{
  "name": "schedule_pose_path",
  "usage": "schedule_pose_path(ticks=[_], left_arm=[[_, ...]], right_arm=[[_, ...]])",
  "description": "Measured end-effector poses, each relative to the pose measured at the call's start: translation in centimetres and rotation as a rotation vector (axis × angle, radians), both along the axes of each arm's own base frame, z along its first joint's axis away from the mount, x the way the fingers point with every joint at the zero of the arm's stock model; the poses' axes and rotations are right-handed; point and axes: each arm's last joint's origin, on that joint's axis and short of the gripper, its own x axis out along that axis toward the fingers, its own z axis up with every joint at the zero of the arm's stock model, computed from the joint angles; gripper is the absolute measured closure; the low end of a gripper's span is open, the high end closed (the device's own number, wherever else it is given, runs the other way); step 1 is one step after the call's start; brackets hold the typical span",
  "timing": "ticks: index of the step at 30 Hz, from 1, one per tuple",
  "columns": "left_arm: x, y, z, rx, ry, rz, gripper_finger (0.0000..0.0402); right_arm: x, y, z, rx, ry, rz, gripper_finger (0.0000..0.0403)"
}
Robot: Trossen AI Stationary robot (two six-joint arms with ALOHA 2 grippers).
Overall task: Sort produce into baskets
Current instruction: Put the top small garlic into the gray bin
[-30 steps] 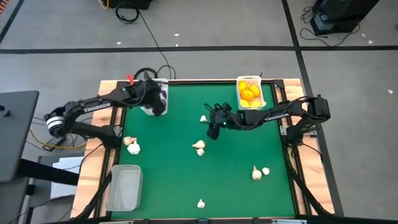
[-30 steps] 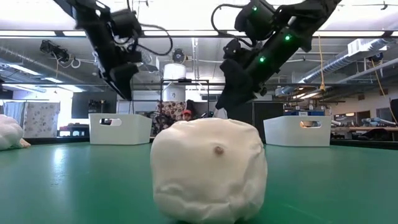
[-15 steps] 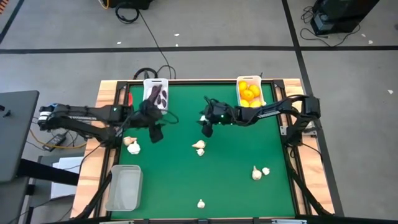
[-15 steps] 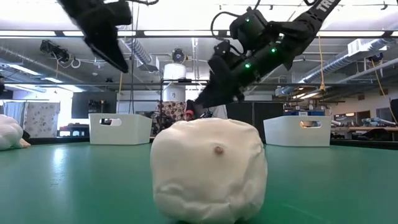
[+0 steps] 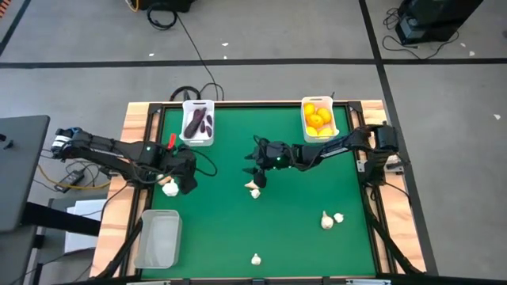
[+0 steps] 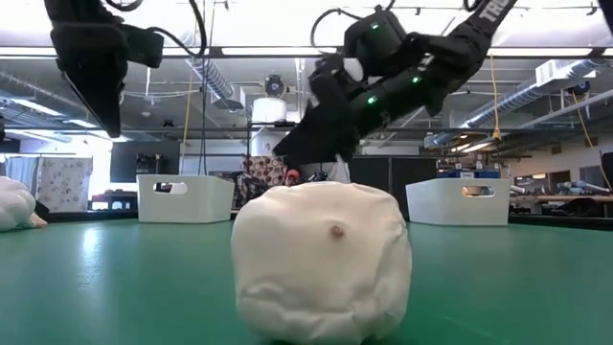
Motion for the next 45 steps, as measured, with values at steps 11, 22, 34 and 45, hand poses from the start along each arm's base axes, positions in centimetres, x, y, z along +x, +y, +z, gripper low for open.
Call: schedule_pose_path(ticks=[11,22,34,45], left_arm=[[2.0,-0.3,0.0,0.119,-0.144,0.012,0.0224],[5.5,-0.7,-1.8,0.200,-0.146,-0.130,0.0224],[8.8,-0.5,-3.6,0.311,-0.176,-0.214,0.0224],[10.2,0.1,-4.0,0.432,-0.244,-0.381,0.0224]], right_arm=[[2.8,-2.1,-0.9,-0.198,0.312,-0.343,0.0156],[0.7,-5.4,0.1,0.033,0.578,-0.329,0.0156],[0.5,-6.6,-1.9,0.097,0.601,-0.274,0.0188],[1.2,-4.8,-1.8,0.117,0.575,-0.181,0.0322]])
